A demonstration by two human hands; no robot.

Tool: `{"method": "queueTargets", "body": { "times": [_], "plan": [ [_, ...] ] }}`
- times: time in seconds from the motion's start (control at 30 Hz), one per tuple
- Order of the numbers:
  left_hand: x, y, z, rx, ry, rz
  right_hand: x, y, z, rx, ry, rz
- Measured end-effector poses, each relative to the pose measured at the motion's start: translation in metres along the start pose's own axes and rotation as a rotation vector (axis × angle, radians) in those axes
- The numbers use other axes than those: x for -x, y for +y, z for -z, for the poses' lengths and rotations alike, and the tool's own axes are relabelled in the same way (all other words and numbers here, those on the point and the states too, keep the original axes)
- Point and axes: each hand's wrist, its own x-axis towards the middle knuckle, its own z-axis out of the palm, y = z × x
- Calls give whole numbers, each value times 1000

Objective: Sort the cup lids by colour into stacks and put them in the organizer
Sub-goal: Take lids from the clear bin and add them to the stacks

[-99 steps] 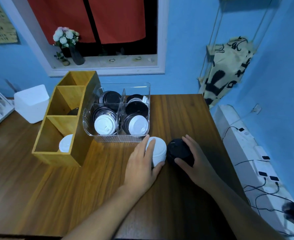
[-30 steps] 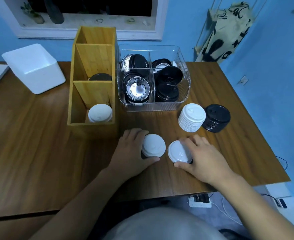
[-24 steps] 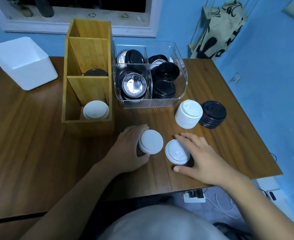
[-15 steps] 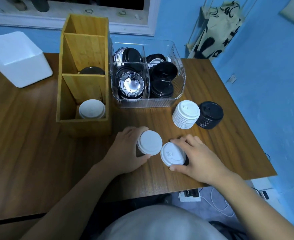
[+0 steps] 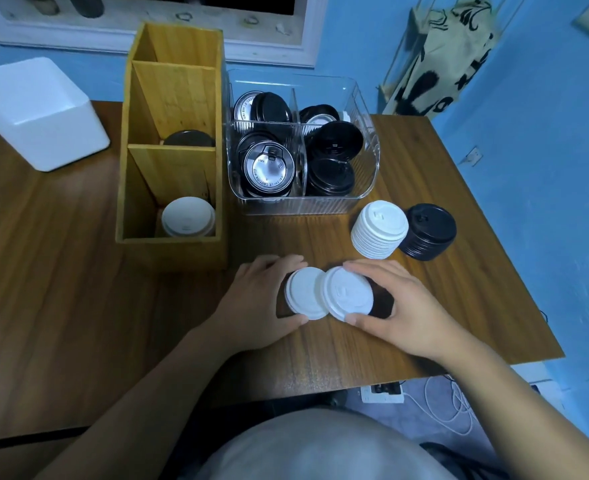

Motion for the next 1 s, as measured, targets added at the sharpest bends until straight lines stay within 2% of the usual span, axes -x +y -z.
{"method": "queueTargets", "body": {
  "times": [0.27, 0.53, 0.73, 0.9, 1.0],
  "plan": [
    [0, 1, 1, -22, -29, 32, -38, -9, -22, 140, -180, 94],
    [1, 4, 5, 26, -32, 65, -44, -14, -27, 191, -189, 86],
    [1, -1, 2, -26, -38, -29, -47, -17, -30, 196, -194, 77],
    [-2, -5, -2, -56, -51, -28, -53, -16, -29, 251, -227, 78],
    [-2, -5, -4, -59, -28, -27, -58, -17, -22, 184, -271, 98]
  ]
}}
